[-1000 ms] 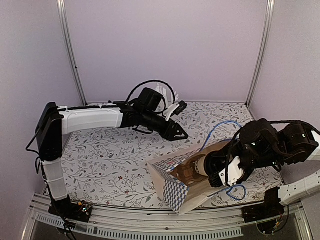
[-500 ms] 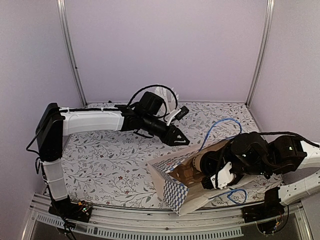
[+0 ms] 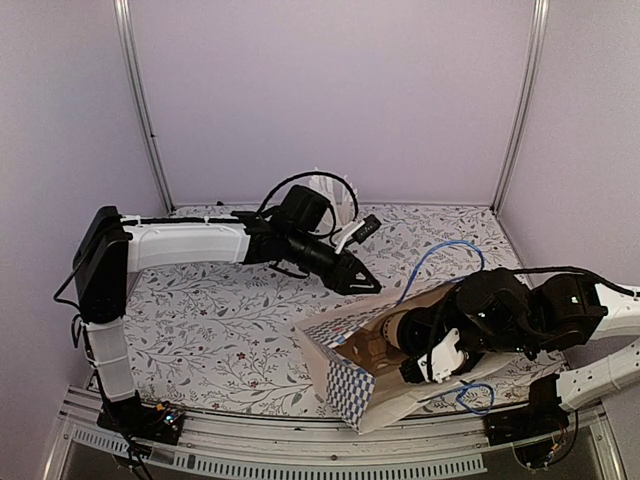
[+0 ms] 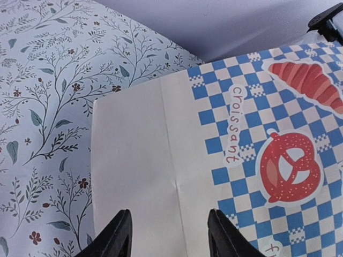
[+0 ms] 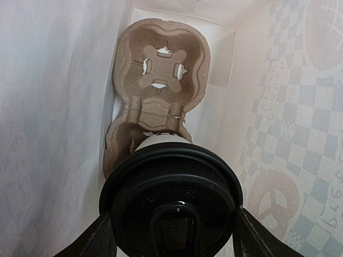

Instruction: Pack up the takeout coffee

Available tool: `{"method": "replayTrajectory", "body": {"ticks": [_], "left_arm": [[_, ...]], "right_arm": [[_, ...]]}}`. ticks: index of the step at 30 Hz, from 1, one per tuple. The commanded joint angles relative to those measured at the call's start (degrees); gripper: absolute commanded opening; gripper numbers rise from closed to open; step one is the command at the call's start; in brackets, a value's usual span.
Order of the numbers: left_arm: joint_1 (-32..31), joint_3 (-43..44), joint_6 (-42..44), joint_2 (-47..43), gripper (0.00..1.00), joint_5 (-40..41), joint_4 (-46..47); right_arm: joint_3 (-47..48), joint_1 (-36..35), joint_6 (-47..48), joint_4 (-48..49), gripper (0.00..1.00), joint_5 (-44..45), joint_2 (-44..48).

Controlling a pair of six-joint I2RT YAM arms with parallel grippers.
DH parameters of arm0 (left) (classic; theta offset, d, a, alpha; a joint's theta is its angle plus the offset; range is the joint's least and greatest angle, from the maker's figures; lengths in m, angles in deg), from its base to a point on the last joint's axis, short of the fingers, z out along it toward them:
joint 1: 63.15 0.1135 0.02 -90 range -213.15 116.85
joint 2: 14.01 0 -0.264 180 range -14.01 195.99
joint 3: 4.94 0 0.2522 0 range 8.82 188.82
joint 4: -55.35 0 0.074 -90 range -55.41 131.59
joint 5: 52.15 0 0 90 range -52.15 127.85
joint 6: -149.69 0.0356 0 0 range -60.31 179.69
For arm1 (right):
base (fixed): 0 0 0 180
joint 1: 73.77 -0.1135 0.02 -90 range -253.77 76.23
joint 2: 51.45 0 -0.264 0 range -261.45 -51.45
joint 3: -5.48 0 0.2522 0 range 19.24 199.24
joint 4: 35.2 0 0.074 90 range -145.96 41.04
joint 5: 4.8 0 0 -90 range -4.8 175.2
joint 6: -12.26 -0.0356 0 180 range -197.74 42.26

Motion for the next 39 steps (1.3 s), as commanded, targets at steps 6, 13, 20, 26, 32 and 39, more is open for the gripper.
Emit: {"method": "replayTrajectory", "body": {"ticks": [6, 13, 20, 26, 32, 39], "left_arm": [[-0.6, -0.7, 0.7, 1.2, 0.51, -1.7, 1.7], [-0.6, -0.8, 0.8, 2.0, 0.51, -2.8, 1.7], [-0.6, -1.2, 1.2, 3.2, 0.51, -4.4, 1.7], [-0.2, -1.7, 1.4, 4.2, 0.51, -4.5, 1.7], [1.4, -1.6, 0.5, 6.6, 0.51, -4.1, 1.2], [1.8, -1.5, 0.4, 8.2, 0.51, -3.7, 0.8]], "right_arm": [[-0.3, -0.3, -1.2, -1.7, 0.38, -1.9, -1.3], [-2.1, -0.2, -0.5, 1.0, 0.38, 0.6, -1.7], [-1.8, 0.1, -0.3, 2.2, 0.38, 1.1, -2.7], [-0.8, 0.6, -0.2, 3.6, 0.37, 1.1, -4.1], [0.4, 0.9, 0.0, 4.8, 0.37, 1.0, -5.9], [0.2, 2.5, 0.3, 5.6, 0.37, -0.1, -6.8]]}}
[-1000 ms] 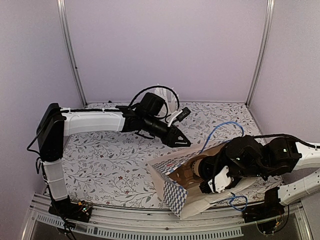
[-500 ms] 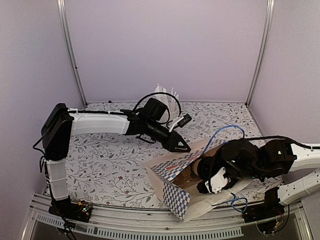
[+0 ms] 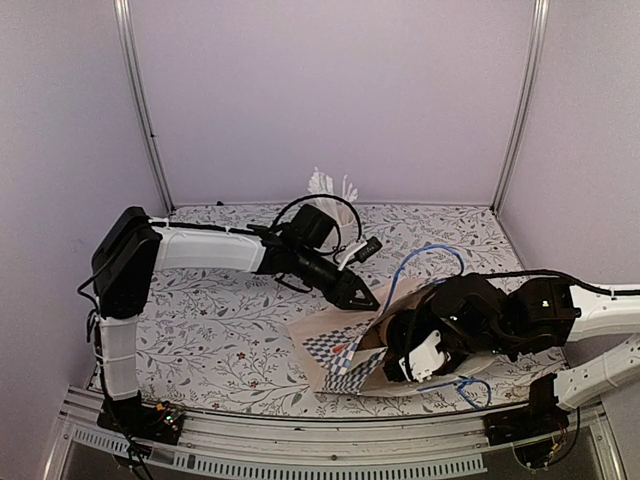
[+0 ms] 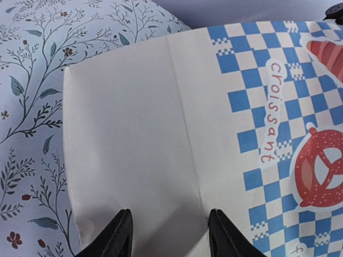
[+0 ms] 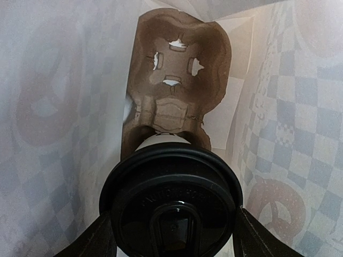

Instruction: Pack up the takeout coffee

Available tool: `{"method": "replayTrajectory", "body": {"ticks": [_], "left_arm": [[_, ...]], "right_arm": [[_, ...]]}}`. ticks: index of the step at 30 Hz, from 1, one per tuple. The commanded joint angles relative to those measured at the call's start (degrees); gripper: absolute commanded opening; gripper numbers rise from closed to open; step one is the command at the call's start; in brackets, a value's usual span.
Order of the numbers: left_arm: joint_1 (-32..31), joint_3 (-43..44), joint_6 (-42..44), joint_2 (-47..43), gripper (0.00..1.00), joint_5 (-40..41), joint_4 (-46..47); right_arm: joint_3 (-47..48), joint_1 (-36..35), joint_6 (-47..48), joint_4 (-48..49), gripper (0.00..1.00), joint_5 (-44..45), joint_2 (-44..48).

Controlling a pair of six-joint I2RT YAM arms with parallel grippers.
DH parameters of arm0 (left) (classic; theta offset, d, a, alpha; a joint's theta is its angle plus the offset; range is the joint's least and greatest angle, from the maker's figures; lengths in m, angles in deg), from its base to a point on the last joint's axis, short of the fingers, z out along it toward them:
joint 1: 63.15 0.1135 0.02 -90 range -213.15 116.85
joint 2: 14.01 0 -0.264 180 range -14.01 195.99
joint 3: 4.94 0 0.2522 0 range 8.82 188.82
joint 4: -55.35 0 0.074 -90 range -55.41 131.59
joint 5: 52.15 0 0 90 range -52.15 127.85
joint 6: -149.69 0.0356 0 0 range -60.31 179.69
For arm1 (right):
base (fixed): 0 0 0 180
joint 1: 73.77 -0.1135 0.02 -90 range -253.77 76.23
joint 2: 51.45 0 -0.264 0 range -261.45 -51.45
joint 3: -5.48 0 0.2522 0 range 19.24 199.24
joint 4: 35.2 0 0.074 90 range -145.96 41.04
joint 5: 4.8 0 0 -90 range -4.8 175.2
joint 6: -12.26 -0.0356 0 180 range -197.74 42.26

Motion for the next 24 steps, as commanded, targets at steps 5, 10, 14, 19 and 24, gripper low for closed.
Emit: {"method": "replayTrajectory", "body": {"ticks": [5, 10, 14, 19, 24], "left_arm": [[1.1, -0.5, 0.0, 2.2, 0.51, 0.2, -0.1], [1.8, -0.5, -0.4, 1.3, 0.53, -0.7, 0.4], [3.7, -1.7, -2.4, -0.7, 0.60, -3.4, 2.7], [6.1, -3.1, -3.0, -3.2, 0.64, -2.3, 3.3], [7.8, -3.6, -3.0, -4.8, 0.65, -0.7, 2.2]], "right_arm": [[1.0, 2.9, 0.0, 1.7, 0.37, -1.3, -0.9], [2.0, 5.2, -0.5, 1.8, 0.37, -2.9, -2.5], [4.9, 6.7, -1.7, -0.4, 0.37, -5.4, -4.5], [9.4, 8.3, -4.7, -4.5, 0.37, -9.0, -8.5], [12.4, 10.8, -7.2, -7.0, 0.37, -12.9, -12.2]]}}
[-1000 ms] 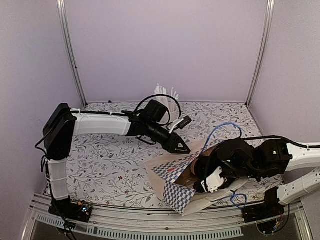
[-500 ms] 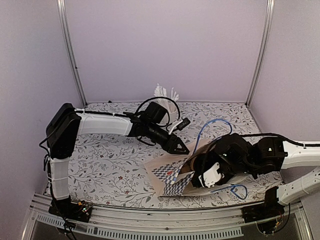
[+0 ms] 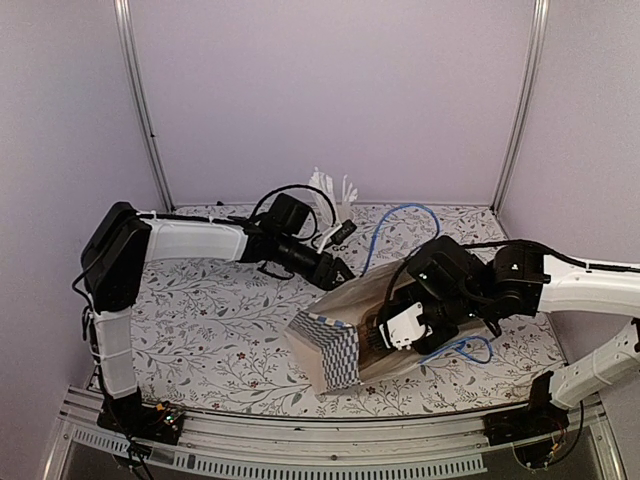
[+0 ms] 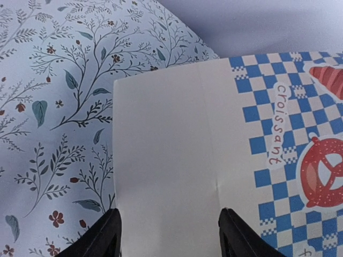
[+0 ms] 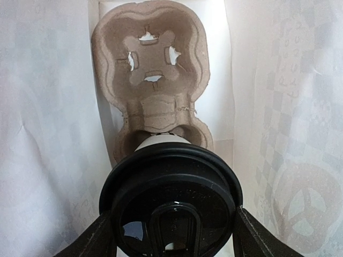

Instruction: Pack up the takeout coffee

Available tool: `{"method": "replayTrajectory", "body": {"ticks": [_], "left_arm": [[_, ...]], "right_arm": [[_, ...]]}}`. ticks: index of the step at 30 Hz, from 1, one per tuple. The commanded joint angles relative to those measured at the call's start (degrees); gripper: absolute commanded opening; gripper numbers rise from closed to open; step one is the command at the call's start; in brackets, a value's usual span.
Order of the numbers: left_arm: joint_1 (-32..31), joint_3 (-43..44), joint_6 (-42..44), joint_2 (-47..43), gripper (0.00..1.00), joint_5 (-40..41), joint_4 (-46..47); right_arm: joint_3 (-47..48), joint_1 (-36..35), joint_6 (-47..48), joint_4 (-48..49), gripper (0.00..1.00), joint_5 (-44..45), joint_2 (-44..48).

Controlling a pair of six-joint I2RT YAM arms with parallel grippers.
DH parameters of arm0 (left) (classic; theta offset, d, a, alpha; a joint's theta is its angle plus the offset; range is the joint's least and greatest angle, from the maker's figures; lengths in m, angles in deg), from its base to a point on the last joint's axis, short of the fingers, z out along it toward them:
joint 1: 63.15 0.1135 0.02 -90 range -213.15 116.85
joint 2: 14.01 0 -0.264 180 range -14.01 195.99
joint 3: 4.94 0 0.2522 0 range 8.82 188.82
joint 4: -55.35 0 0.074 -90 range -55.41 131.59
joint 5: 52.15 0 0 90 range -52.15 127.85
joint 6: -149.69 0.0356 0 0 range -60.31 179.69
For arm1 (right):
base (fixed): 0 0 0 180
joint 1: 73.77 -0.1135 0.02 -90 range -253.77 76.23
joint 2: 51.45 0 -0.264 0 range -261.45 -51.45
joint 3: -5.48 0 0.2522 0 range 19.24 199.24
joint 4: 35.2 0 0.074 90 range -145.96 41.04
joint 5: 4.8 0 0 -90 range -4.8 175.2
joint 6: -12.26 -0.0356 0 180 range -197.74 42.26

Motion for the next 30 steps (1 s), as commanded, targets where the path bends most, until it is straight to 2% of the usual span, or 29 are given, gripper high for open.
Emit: {"method": "replayTrajectory", "body": {"ticks": [1, 16, 30], "left_arm": [[1.6, -1.1, -0.1, -3.6, 0.65, 0.9, 0.0], [3.5, -2.9, 0.6, -6.2, 0.66, 2.0, -1.1], [3.8, -3.0, 1.2, -6.8, 0.66, 2.4, -1.9]], "right_arm": [[3.2, 2.4, -3.8, -3.7, 0.37, -5.3, -3.1], [9.7, 5.1, -7.8, -12.7, 0.38, -11.1, -10.9], [20.0, 5.1, -11.3, -29.5, 0.38, -19.7, -20.0]]}}
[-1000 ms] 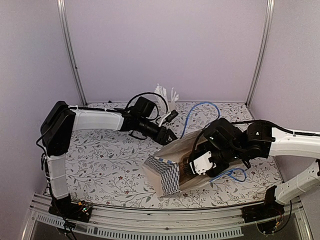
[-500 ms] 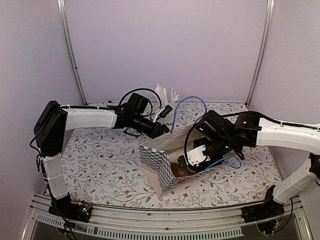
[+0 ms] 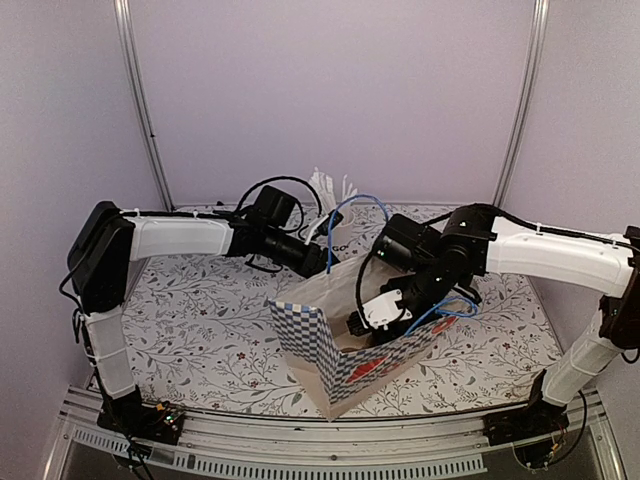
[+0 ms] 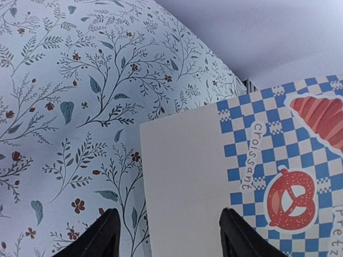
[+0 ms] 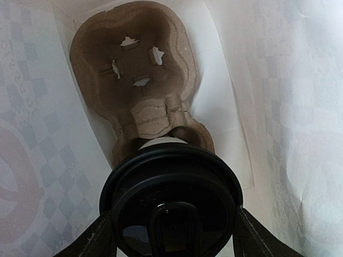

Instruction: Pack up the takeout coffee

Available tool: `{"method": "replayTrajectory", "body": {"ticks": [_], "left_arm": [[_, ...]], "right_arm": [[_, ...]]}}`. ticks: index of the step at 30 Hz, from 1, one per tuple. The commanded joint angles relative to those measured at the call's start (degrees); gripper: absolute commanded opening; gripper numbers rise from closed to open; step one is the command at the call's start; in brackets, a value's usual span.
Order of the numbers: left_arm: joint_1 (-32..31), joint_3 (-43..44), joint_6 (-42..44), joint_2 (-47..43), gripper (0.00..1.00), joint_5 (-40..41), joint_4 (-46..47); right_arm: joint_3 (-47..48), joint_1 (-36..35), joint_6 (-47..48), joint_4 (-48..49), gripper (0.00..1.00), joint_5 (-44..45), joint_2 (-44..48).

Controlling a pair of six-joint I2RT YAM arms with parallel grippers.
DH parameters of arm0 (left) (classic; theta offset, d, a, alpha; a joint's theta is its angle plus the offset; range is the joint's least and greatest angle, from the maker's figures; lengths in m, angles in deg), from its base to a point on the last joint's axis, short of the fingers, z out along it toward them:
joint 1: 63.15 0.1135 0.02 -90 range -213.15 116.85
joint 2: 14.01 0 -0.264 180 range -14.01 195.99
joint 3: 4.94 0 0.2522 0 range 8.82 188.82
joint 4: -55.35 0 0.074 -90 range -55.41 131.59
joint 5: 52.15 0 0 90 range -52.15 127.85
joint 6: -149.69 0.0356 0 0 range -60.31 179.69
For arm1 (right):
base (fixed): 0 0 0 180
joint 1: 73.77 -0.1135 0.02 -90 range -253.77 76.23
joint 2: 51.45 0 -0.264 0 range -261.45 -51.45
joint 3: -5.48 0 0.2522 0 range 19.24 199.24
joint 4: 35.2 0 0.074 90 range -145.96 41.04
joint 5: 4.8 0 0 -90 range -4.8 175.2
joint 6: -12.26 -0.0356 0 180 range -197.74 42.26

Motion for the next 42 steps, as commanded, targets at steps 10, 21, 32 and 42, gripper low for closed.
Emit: {"method": "replayTrajectory", "body": {"ticks": [10, 21, 32, 42], "left_arm": [[1.0, -0.3, 1.7, -2.9, 0.66, 1.0, -2.3], [1.2, -1.4, 2.3, -4.8, 0.66, 1.4, -2.9], [1.8, -0.8, 2.7, -5.7, 0.66, 2.0, -3.5], [2.0, -0.3, 3.6, -7.3, 0.66, 3.6, -5.5]], "right_arm": [[-1.0, 0.4, -2.3, -6.7, 0.38, -6.9, -6.1], [-2.9, 2.7, -1.9, -3.7, 0.38, -8.2, -9.7], [-0.7, 2.6, -4.3, -5.7, 0.41, -7.4, -10.2], [6.2, 2.3, -6.0, -8.9, 0.66, -7.8, -8.3]]}}
